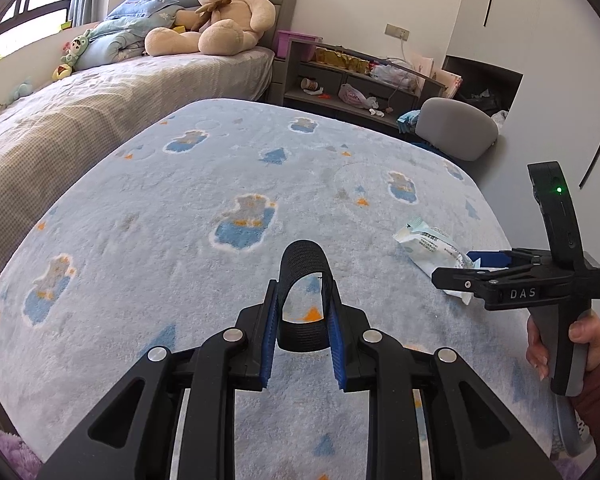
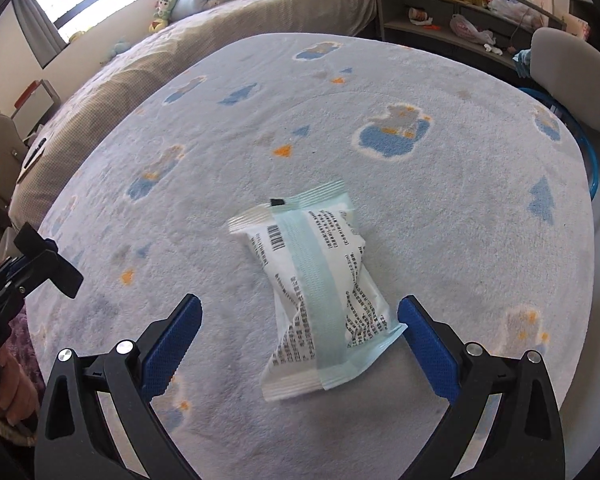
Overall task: Collect trash
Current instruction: 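Hold the black band in the left gripper while the right gripper grasps the white packet, then carry the black band and white packet over the grey basket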
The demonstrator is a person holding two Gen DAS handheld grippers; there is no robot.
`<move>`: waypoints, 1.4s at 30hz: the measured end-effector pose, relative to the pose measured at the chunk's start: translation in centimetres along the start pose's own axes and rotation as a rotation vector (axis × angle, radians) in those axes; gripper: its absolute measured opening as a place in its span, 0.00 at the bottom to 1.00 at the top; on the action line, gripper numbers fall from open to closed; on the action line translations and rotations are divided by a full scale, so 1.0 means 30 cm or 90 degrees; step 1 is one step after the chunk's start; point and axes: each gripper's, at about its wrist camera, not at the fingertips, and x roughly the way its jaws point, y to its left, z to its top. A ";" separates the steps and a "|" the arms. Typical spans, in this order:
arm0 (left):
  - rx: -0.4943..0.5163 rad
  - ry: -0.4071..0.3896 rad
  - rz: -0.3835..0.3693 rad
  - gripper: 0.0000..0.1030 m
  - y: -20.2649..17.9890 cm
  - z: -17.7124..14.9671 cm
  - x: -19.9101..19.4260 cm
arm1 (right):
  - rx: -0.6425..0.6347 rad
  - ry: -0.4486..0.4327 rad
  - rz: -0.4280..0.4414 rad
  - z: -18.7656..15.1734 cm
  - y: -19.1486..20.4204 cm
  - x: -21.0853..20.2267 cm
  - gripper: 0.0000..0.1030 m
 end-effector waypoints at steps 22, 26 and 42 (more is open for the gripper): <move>-0.016 0.000 0.003 0.22 0.032 -0.003 -0.012 | 0.129 -0.030 -0.176 -0.019 0.043 0.057 0.73; -0.018 0.002 0.002 0.22 0.039 -0.002 -0.012 | 0.121 -0.037 -0.197 -0.030 0.064 0.043 0.53; 0.049 -0.023 -0.034 0.22 -0.089 -0.036 -0.139 | 0.196 -0.127 -0.201 -0.301 0.155 -0.317 0.52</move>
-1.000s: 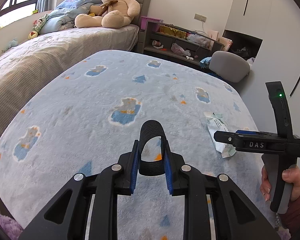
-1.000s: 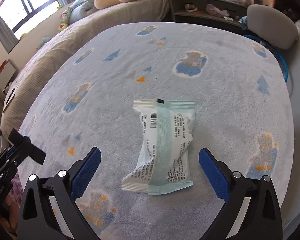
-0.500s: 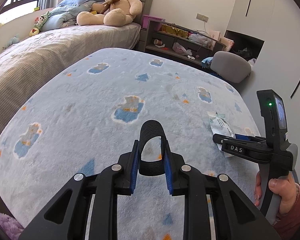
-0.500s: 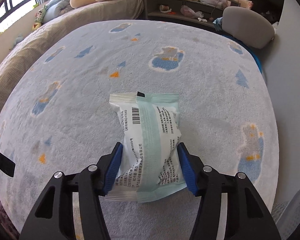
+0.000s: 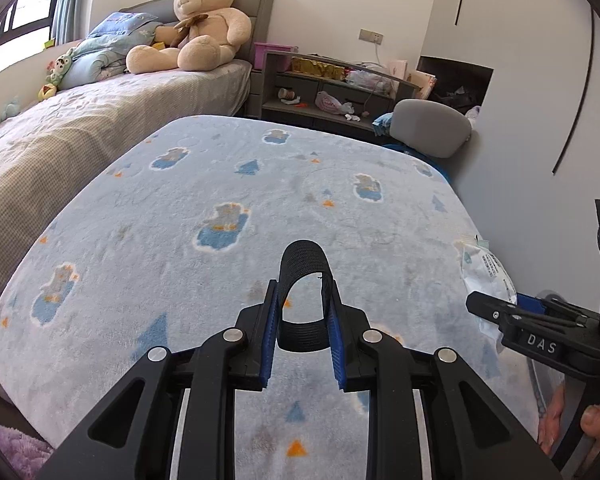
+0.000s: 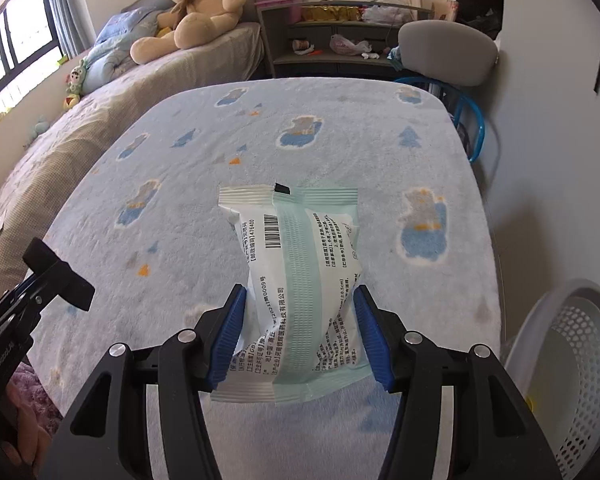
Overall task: Collect trash
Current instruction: 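Carry the black band and white packet over the grey basket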
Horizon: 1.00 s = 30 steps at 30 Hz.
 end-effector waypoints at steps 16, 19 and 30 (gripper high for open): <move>0.111 0.007 -0.101 0.22 -0.384 -0.082 -0.177 | 0.131 -0.073 -0.048 -0.307 -0.314 -0.386 0.52; 0.142 0.012 -0.125 0.22 -0.492 -0.101 -0.179 | 0.173 -0.085 -0.065 -0.365 -0.414 -0.442 0.52; 0.220 0.050 -0.239 0.22 -0.892 -0.133 -0.112 | 0.281 -0.107 -0.145 -0.501 -0.731 -0.547 0.52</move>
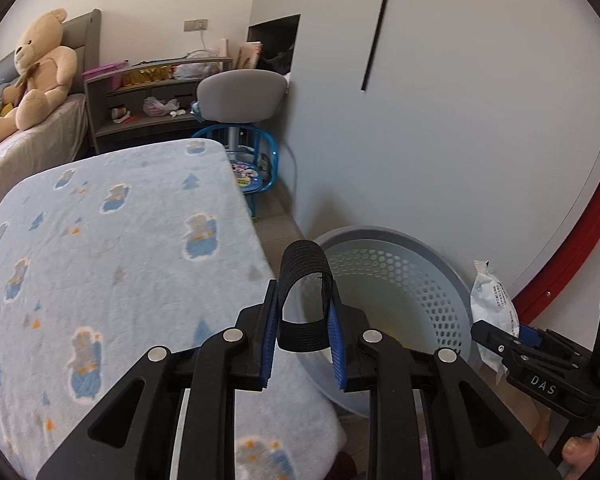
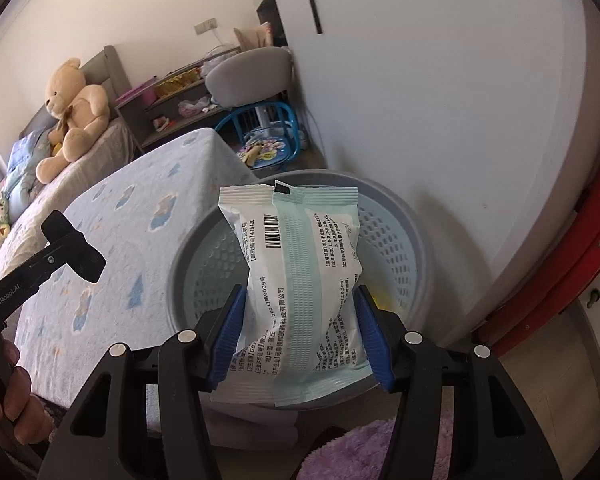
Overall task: Collect trash
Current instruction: 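Carry the black band and white packet over the grey basket, then open both grippers to drop the band and packet into the basket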
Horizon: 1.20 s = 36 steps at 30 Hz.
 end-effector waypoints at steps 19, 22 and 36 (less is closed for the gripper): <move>0.050 0.049 0.001 0.22 -0.166 0.052 0.240 | 0.015 0.021 -0.001 0.042 -0.090 0.138 0.54; 0.045 0.052 0.004 0.24 -0.168 0.056 0.250 | 0.014 0.020 -0.002 0.047 -0.089 0.140 0.56; 0.034 0.037 0.035 0.69 -0.154 0.056 0.214 | 0.015 0.008 -0.004 0.036 -0.100 0.118 0.81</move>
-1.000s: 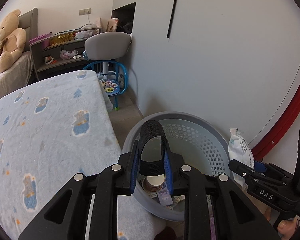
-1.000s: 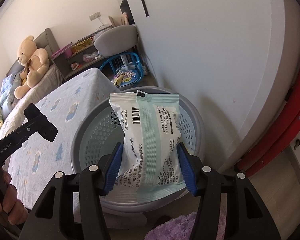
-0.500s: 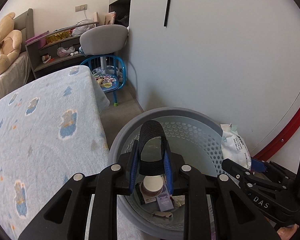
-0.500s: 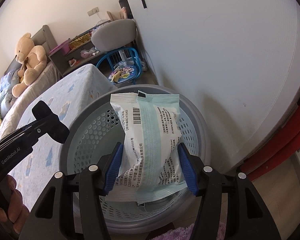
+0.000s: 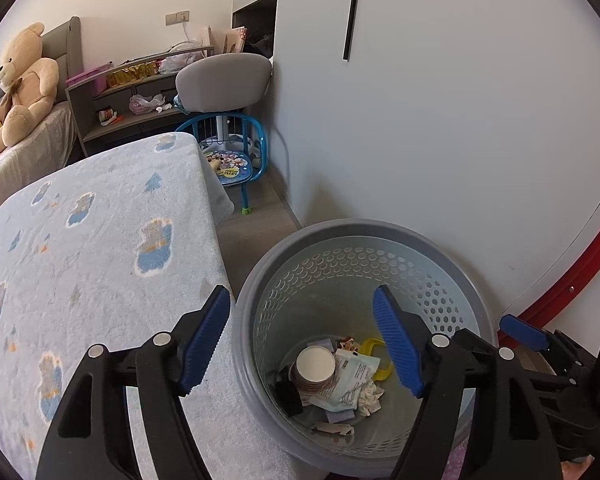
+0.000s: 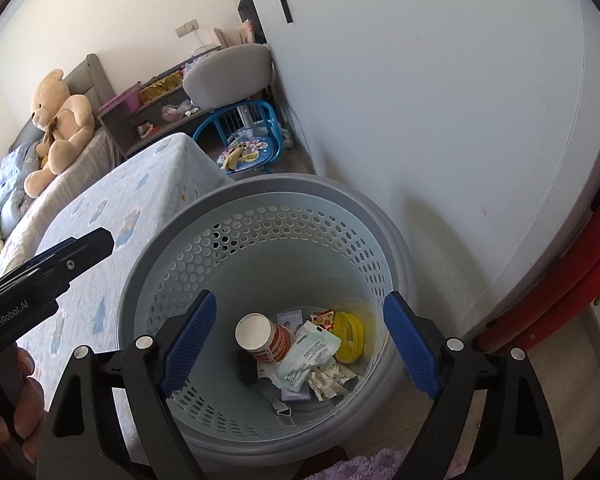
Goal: Collect trash
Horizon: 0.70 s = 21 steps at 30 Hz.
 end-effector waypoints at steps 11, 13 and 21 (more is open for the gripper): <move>0.007 -0.001 0.021 0.73 -0.009 -0.005 -0.017 | 0.004 -0.004 0.006 0.004 0.000 -0.011 0.84; 0.008 -0.002 0.023 0.73 -0.010 -0.004 -0.019 | 0.003 -0.005 0.006 0.009 0.007 -0.013 0.85; 0.010 -0.010 0.035 0.78 -0.011 -0.005 -0.032 | -0.002 -0.014 0.002 0.013 0.011 -0.020 0.88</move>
